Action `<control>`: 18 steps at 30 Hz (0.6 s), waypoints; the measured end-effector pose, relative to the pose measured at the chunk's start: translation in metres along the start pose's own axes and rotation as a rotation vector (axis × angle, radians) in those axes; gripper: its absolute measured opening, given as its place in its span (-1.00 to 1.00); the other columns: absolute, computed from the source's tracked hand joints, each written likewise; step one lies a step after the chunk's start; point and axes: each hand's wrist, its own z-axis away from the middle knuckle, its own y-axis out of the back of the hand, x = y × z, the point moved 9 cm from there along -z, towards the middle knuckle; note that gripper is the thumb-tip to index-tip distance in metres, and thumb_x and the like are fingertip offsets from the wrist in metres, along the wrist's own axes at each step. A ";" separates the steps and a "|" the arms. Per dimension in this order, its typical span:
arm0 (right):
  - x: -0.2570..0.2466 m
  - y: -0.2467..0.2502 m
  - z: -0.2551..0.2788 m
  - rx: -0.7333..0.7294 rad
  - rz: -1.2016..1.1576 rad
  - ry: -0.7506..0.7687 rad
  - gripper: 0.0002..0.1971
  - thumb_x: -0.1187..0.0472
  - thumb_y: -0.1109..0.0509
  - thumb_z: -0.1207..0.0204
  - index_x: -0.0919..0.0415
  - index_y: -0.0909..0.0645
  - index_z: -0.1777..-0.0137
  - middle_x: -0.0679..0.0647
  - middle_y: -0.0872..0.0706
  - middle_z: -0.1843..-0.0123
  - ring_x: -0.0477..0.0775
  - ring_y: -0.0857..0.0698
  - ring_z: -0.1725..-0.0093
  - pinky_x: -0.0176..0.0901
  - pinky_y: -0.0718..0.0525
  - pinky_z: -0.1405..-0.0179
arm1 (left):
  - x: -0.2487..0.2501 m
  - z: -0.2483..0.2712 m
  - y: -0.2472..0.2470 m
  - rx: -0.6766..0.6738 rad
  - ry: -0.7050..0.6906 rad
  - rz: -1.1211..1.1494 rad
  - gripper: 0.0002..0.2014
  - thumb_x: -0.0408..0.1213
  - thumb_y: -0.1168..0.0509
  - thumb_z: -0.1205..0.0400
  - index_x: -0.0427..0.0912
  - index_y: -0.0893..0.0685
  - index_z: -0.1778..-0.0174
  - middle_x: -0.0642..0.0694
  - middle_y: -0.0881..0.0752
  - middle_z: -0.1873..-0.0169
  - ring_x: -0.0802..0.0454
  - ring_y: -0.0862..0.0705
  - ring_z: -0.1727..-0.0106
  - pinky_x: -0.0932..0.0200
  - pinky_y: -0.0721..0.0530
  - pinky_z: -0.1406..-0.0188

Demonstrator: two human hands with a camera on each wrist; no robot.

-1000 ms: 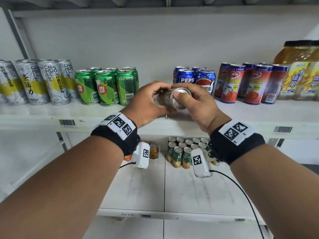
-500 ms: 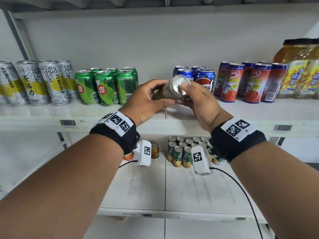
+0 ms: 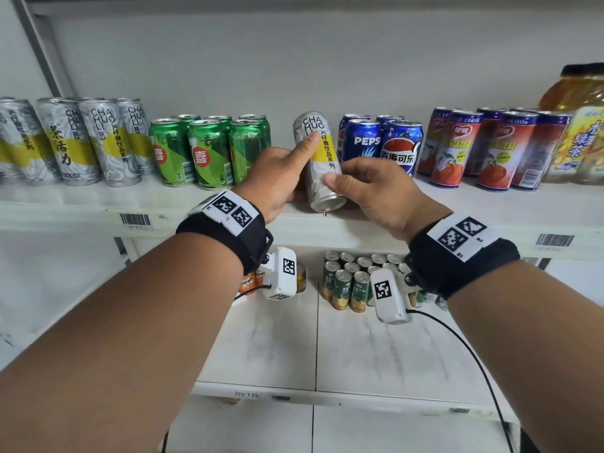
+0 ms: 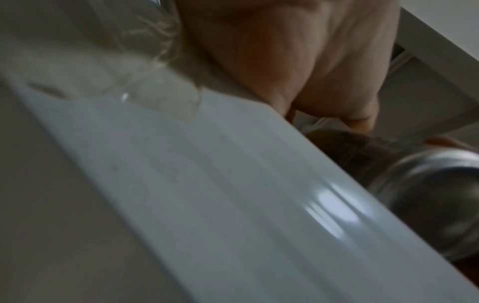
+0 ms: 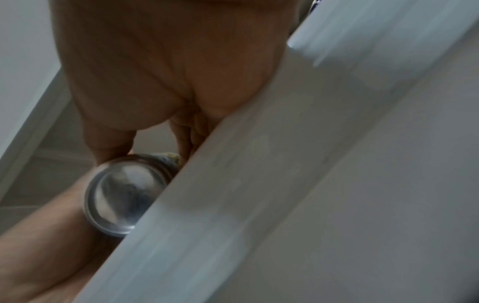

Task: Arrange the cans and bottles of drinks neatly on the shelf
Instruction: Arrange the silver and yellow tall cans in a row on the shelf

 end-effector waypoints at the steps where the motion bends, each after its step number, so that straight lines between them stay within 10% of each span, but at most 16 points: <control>1: 0.000 0.002 0.000 0.017 -0.008 -0.012 -0.62 -0.09 -0.58 -0.52 0.22 -0.80 -0.12 0.22 -0.91 -0.03 0.30 -0.89 -0.08 0.40 -0.82 -0.23 | -0.002 -0.002 0.000 -0.003 0.023 -0.003 -0.19 0.14 -0.50 -0.70 -0.72 -0.61 -0.33 -0.61 -0.79 -0.18 -0.54 -0.83 -0.20 -0.62 -0.74 -0.27; 6: 0.002 0.009 -0.003 0.080 -0.044 -0.033 -0.47 -0.09 -0.43 -0.73 0.49 -0.70 0.05 0.63 -0.73 0.07 0.40 -0.72 0.12 0.63 -0.71 -0.21 | -0.008 -0.009 0.002 0.054 0.084 -0.026 -0.40 0.05 -0.51 -0.71 -0.56 -0.76 -0.23 -0.57 -0.81 -0.17 -0.48 -0.84 -0.23 -0.43 -0.83 -0.26; 11: 0.002 0.008 -0.006 0.079 -0.052 -0.022 -0.57 -0.03 -0.44 -0.74 0.34 -0.73 0.20 0.34 -0.74 0.23 0.36 -0.70 0.18 0.04 -0.73 0.18 | -0.011 -0.015 0.005 0.084 0.101 -0.002 -0.43 0.12 -0.54 -0.67 -0.44 -0.82 -0.16 -0.43 -0.89 -0.01 -0.23 -0.91 0.08 -0.29 -0.91 -0.04; 18: -0.002 0.006 -0.005 0.060 -0.011 0.012 -0.61 -0.04 -0.44 -0.73 0.35 -0.78 0.03 0.25 -0.76 0.22 0.16 -0.70 0.27 -0.05 -0.70 0.26 | -0.007 -0.012 0.000 0.013 0.010 -0.015 -0.36 -0.04 -0.51 -0.73 -0.70 -0.67 -0.30 -0.64 -0.78 -0.19 -0.61 -0.77 -0.28 -0.60 -0.71 -0.34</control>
